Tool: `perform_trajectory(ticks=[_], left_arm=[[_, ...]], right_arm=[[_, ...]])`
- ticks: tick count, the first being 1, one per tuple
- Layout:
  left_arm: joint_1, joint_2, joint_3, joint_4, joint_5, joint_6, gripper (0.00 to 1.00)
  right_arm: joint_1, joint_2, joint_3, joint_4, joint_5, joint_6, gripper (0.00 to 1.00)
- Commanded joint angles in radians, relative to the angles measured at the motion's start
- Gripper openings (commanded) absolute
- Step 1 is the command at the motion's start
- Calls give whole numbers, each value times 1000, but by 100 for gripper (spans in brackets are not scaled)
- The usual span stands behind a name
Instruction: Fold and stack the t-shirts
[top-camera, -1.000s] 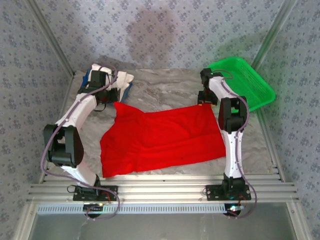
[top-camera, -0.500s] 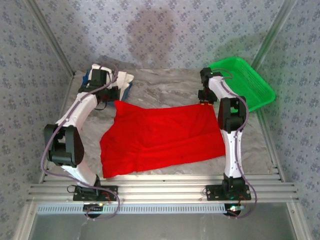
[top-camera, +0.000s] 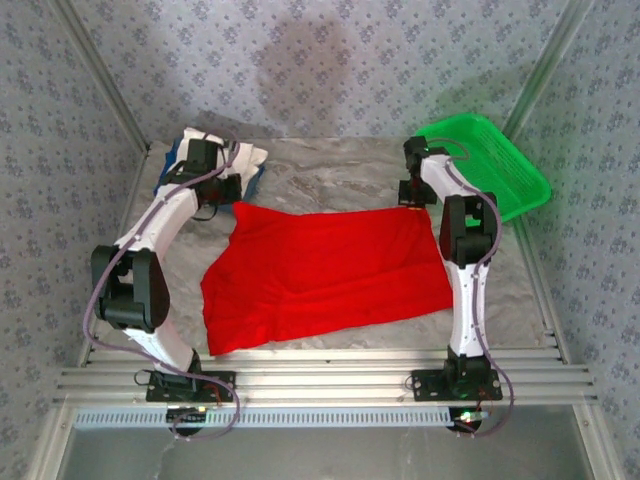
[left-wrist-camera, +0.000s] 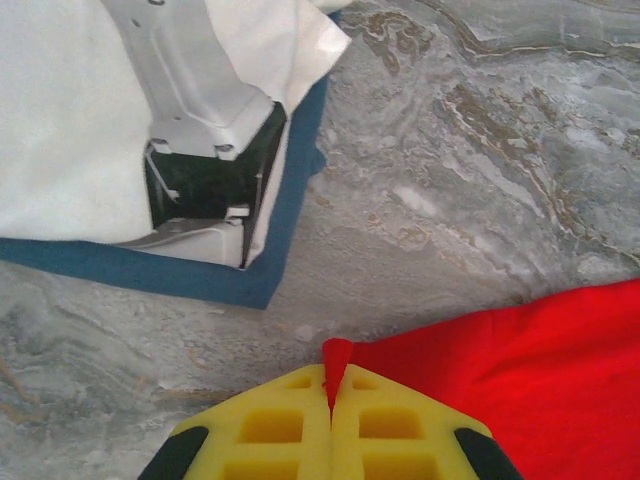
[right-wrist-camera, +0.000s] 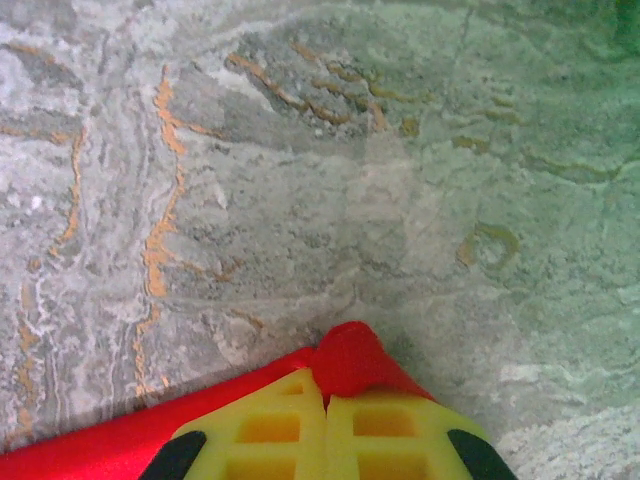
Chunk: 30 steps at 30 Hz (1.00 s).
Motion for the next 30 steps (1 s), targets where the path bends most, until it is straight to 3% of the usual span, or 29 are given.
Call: perform_trajectory(ticks=[1, 12, 30], left_arm=[[-17, -46, 14, -4, 29, -37, 0], [-21, -212, -90, 10, 41, -149, 0], [-16, -618, -474, -24, -33, -478, 0]], right_arm=[[-10, -94, -49, 60, -19, 18, 0], [-9, -225, -173, 93, -38, 14, 0], [-8, -385, -373, 100, -83, 47, 0]])
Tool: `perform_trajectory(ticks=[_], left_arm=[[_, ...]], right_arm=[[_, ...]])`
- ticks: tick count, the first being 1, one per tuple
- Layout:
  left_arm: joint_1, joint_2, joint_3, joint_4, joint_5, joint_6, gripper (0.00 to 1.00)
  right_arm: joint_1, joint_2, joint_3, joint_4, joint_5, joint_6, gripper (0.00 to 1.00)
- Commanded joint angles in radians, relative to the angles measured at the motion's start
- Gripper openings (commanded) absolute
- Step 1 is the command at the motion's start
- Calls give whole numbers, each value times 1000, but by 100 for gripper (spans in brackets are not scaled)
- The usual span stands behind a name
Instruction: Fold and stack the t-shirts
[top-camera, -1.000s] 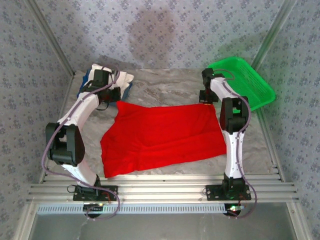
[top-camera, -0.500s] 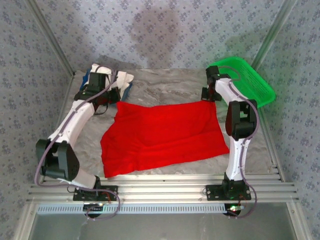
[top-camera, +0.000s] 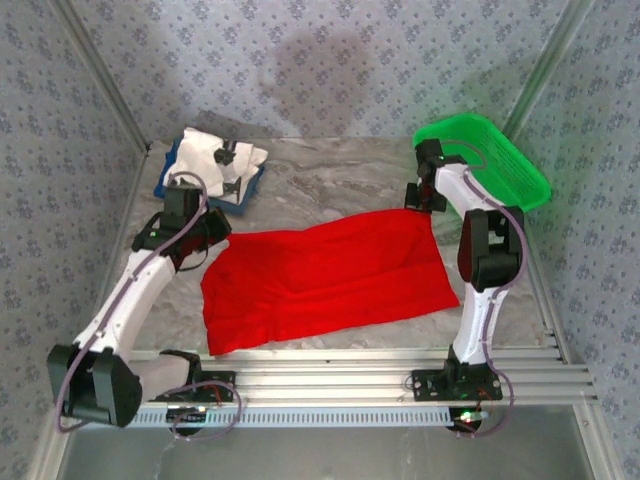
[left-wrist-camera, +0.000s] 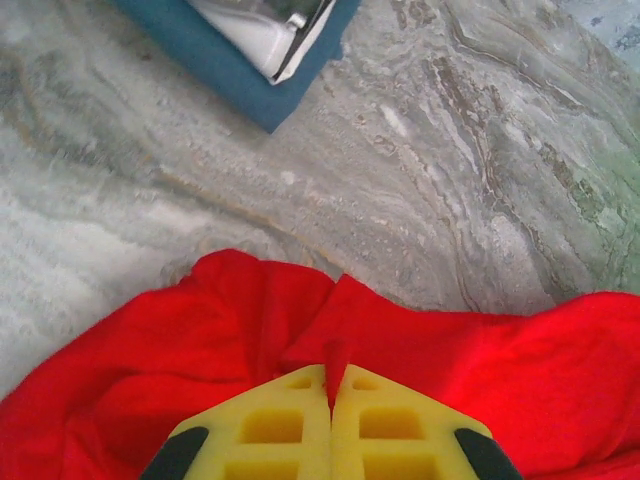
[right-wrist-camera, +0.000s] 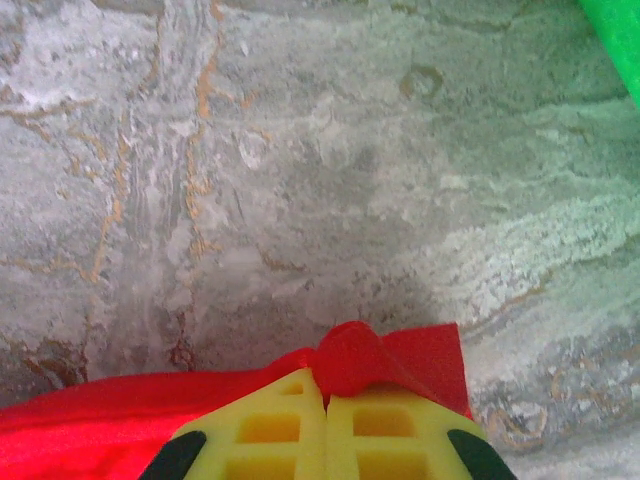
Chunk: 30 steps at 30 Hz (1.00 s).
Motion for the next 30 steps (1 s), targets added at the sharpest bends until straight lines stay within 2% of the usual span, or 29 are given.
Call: perform_trajectory(ticks=[1, 14, 30], left_arm=[[5, -81, -43, -27, -28, -99, 0], [-24, -277, -148, -144, -30, -259, 0], [-307, -426, -201, -390, -163, -563, 0]], right_arm=[[-2, -65, -43, -7, -17, 21, 0], [7, -182, -223, -26, -32, 76, 0], [6, -176, -232, -28, -32, 81, 0]])
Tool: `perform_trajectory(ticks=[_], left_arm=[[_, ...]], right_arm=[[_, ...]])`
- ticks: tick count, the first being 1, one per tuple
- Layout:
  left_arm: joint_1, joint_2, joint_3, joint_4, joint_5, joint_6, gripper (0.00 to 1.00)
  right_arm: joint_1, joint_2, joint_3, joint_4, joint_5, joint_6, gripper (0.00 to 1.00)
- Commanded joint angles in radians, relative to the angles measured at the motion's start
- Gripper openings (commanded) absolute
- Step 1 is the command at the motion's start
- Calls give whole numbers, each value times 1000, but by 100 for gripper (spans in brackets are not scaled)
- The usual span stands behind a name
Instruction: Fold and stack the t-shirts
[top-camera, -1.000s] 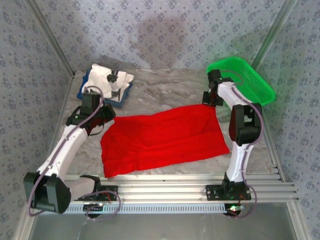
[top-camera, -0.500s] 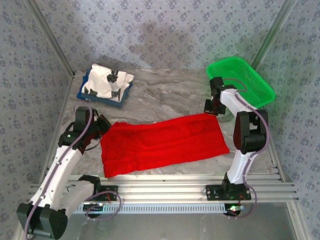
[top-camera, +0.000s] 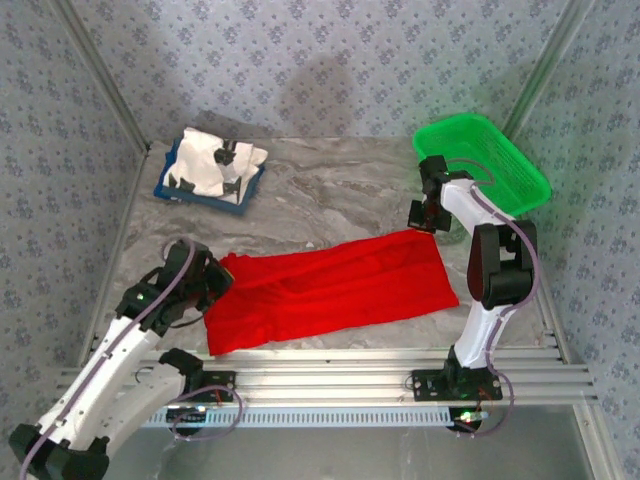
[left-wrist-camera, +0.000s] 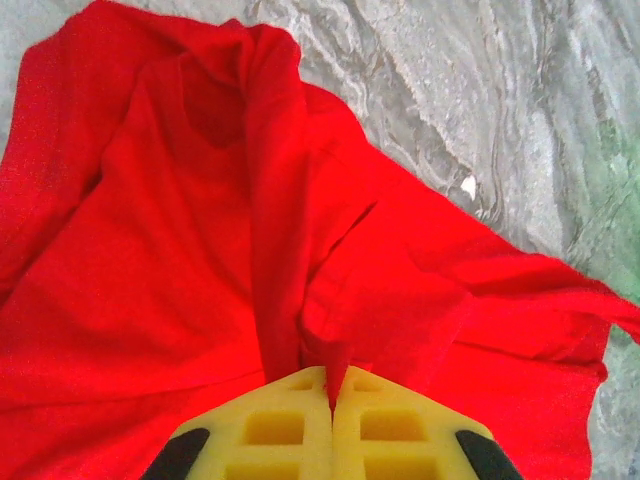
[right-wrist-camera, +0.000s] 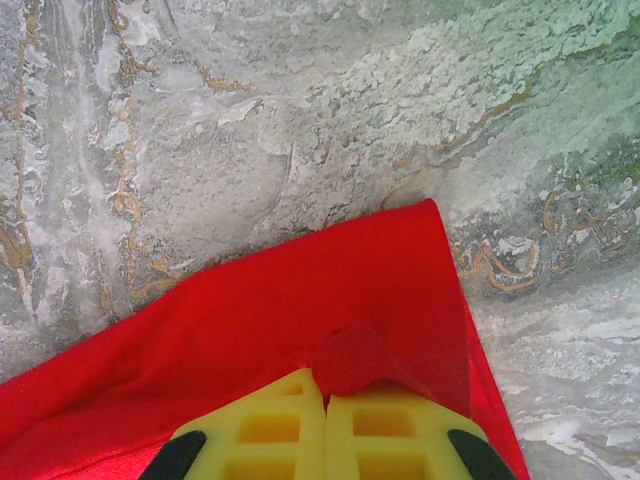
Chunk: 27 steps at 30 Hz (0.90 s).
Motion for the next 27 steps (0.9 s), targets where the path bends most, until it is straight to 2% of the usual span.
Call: perform_trajectory(ticks=[1, 8, 16, 27], left_arm=[[-50, -15, 0, -96, -52, -107, 0], [-157, -35, -20, -155, -93, -203, 0], [-234, -27, -87, -162, -103, -297, 0], [-284, -17, -144, -206, -86, -374, 0]], right_arm=[[2, -20, -13, -21, -7, 21, 0], [3, -30, -34, -26, -2, 13, 0], [4, -41, -83, -19, 4, 18, 0], [5, -41, -133, -5, 11, 25, 0]])
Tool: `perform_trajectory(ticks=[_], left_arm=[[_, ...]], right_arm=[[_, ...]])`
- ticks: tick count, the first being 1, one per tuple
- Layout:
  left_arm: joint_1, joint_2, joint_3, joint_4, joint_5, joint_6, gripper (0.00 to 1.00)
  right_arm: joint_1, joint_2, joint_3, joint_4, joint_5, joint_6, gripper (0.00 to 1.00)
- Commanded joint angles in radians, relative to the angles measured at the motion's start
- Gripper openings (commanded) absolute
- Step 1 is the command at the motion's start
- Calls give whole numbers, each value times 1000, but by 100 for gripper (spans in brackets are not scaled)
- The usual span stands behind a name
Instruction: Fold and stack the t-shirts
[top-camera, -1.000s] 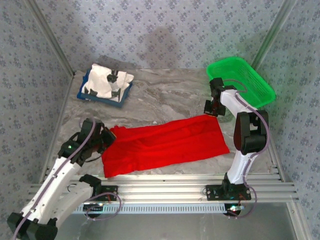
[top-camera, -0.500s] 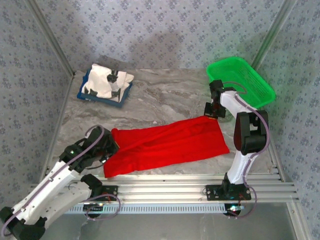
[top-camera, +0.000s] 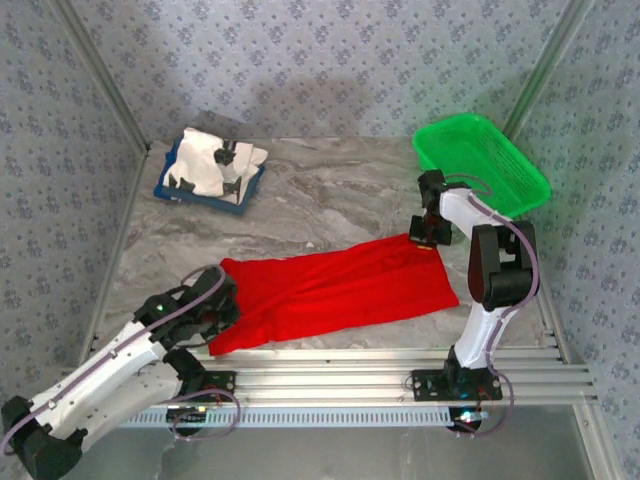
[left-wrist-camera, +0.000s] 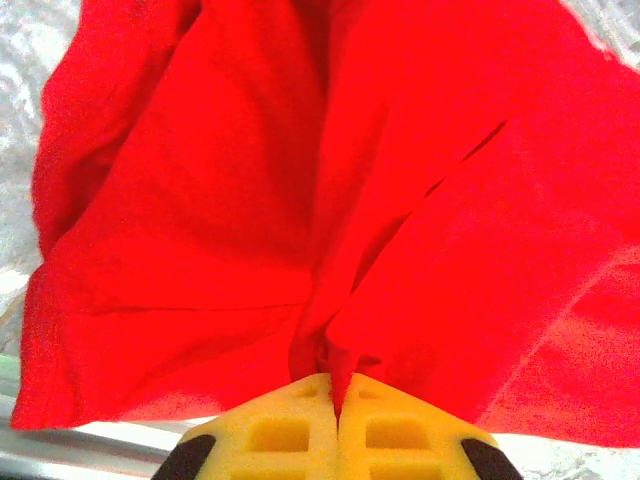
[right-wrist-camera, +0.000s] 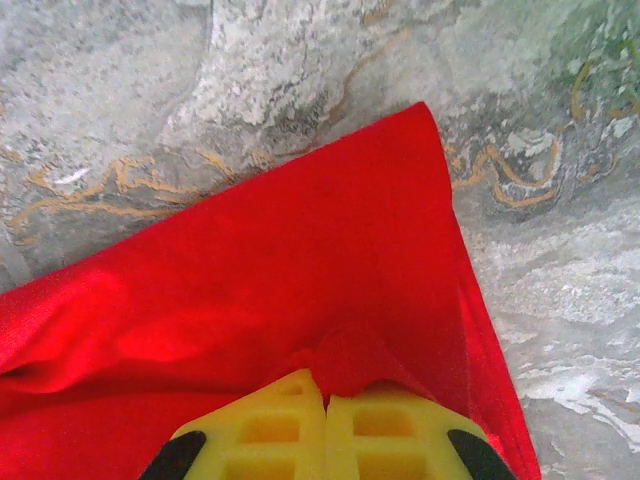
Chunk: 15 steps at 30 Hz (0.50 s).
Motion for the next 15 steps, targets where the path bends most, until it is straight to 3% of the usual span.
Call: perform_trajectory(ticks=[1, 15], left_arm=[[-9, 4, -8, -94, 15, -241, 0], [-9, 50, -44, -88, 21, -257, 0]], right_arm=[[5, -29, -19, -4, 10, 27, 0], [7, -23, -54, 2, 17, 27, 0]])
